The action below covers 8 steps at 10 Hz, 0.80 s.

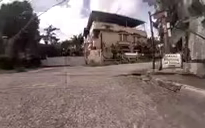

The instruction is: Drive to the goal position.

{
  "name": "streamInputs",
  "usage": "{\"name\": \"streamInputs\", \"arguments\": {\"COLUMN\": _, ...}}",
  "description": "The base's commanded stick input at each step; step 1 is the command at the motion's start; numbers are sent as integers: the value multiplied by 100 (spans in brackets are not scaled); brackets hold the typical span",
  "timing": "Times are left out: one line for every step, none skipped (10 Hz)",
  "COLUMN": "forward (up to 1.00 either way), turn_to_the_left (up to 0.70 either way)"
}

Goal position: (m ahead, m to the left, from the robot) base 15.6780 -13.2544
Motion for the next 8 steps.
{"name": "streamInputs", "arguments": {"forward": 70, "turn_to_the_left": 0}}
{"name": "streamInputs", "arguments": {"forward": 70, "turn_to_the_left": 0}}
{"name": "streamInputs", "arguments": {"forward": 70, "turn_to_the_left": 0}}
{"name": "streamInputs", "arguments": {"forward": 70, "turn_to_the_left": 0}}
{"name": "streamInputs", "arguments": {"forward": 70, "turn_to_the_left": 0}}
{"name": "streamInputs", "arguments": {"forward": 70, "turn_to_the_left": 0}}
{"name": "streamInputs", "arguments": {"forward": 70, "turn_to_the_left": 0}}
{"name": "streamInputs", "arguments": {"forward": 70, "turn_to_the_left": 0}}
